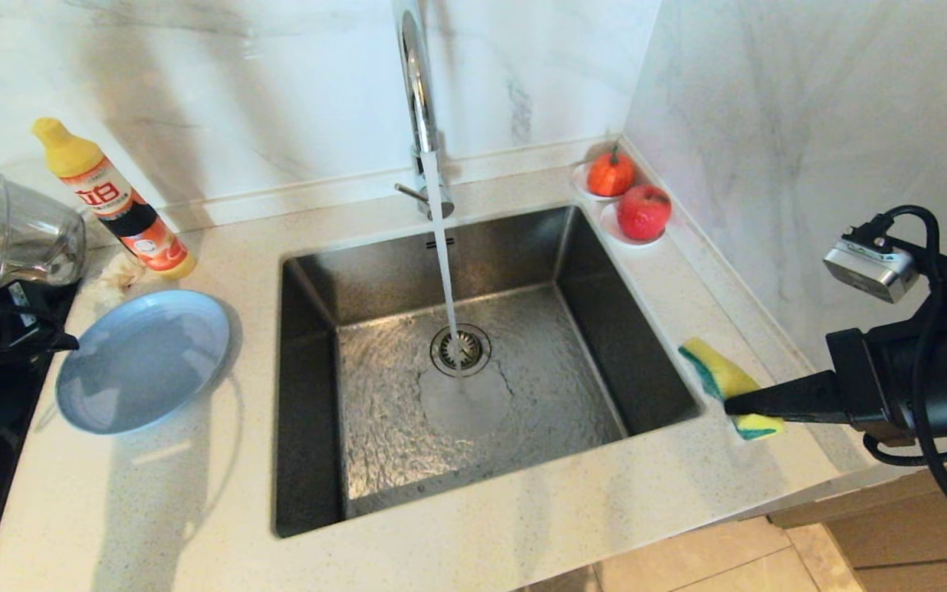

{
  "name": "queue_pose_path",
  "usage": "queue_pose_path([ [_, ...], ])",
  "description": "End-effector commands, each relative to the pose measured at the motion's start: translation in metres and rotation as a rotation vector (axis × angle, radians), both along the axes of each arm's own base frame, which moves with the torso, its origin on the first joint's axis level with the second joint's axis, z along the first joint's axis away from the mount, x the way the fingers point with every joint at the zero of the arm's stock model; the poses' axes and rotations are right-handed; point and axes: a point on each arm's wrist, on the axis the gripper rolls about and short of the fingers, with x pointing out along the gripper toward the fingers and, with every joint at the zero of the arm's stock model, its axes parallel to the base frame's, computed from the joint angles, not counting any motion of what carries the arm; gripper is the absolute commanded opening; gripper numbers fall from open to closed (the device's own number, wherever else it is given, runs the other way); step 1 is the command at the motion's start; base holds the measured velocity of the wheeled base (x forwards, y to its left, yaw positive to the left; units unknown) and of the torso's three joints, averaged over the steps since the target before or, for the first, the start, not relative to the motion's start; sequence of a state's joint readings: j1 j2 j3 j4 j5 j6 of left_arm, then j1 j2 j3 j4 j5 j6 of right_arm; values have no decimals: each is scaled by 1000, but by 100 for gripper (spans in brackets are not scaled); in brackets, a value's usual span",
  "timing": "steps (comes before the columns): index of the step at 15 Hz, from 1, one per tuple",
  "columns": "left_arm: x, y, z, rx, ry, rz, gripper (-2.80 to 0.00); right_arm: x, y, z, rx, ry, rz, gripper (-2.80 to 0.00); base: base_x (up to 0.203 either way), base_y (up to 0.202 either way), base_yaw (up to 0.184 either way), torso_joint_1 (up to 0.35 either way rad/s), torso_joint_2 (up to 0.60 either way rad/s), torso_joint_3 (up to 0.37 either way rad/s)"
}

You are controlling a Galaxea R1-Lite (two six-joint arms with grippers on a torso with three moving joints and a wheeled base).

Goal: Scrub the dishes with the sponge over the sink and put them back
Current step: Wash the plate

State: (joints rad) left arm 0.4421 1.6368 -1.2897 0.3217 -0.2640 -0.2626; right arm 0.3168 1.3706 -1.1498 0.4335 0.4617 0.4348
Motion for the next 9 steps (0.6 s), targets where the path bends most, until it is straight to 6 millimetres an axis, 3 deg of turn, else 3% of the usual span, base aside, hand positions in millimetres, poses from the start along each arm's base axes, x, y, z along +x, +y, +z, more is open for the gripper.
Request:
queue_pose_path([
  [1,21,9,-13,-16,35,-4,-280,1,1,-2,0,10,3,-280,0,0,0,0,0,0],
  [2,27,12,-14,-17,37,-2,0,1,1,-2,-1,13,2,-280,0,0,0,0,0,0],
  [9,52,31,-31,-64,62,43,0,-2,-1,-6,-6,22,2,-280,0,0,0,0,0,0],
])
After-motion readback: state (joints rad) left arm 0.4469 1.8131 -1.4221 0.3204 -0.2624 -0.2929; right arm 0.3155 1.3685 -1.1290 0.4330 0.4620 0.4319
